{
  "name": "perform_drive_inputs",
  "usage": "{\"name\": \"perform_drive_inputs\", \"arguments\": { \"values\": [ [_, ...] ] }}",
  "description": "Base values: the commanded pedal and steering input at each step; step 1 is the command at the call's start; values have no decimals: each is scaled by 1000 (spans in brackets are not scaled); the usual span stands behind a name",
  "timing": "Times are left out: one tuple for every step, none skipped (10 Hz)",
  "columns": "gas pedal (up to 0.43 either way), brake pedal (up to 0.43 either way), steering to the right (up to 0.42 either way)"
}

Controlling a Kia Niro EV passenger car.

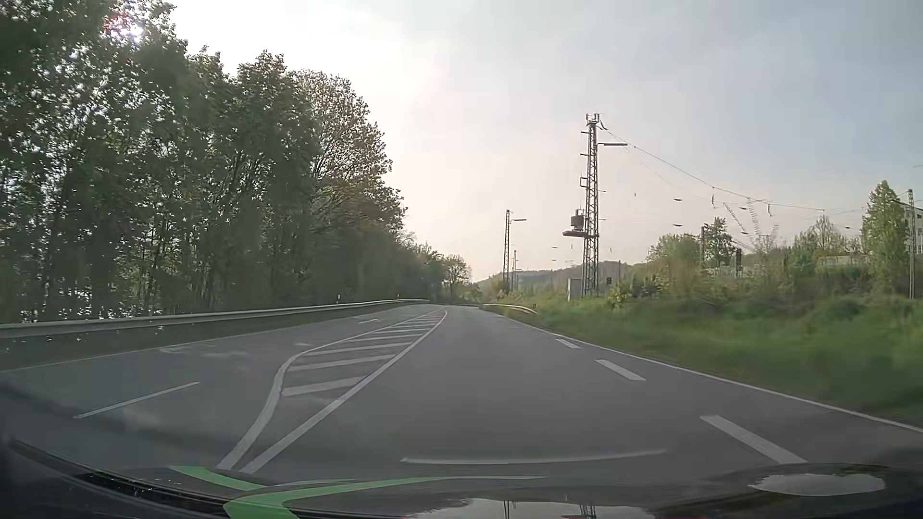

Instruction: Follow the waypoints while adhering to traffic rules and regulations

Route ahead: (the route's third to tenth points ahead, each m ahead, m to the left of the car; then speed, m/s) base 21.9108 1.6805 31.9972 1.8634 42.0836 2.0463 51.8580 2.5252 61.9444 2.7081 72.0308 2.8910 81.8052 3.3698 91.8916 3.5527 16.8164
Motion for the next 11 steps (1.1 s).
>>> {"name": "perform_drive_inputs", "arguments": {
  "values": [
    [280,0,-11],
    [280,0,-11],
    [280,0,-10],
    [280,0,-9],
    [280,0,-9],
    [280,0,-8],
    [280,0,-7],
    [280,0,-4],
    [280,0,-4],
    [280,0,-4],
    [280,0,-4]
  ]
}}
